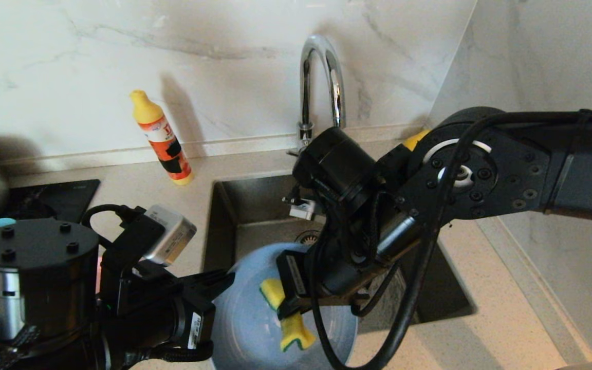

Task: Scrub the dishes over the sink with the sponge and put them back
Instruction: Wipe the plate

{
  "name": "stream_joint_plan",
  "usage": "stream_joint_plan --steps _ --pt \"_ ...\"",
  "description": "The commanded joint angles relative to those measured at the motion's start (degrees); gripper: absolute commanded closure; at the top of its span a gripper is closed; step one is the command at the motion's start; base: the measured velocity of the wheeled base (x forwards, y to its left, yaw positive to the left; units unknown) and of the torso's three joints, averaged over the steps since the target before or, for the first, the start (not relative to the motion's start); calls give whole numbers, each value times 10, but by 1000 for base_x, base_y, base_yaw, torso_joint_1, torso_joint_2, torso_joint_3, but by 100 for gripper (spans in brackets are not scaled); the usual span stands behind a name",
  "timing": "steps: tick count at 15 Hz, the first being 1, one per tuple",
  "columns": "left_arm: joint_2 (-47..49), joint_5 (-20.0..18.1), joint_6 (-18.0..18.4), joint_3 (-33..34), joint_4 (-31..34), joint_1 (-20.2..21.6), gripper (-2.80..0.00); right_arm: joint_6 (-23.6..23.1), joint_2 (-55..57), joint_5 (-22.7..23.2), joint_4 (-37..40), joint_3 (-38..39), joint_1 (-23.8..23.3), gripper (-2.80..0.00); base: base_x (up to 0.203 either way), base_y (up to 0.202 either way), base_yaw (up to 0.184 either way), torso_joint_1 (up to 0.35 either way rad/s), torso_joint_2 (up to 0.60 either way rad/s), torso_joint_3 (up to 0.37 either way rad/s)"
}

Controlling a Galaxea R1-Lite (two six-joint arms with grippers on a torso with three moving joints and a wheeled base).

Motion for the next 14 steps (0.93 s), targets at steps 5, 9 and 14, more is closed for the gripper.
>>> stream_joint_plan --steps 5,9,14 --pt "-15 4 0 -6 -1 0 0 2 -36 1 32 4 -68 0 0 0 0 0 0 0" --pt "-13 4 0 -13 -1 1 0 -1 -53 2 94 23 -69 0 0 0 0 0 0 0" --pt "-12 7 -14 -25 -1 2 0 -1 -39 2 89 67 -29 0 0 0 0 0 0 0"
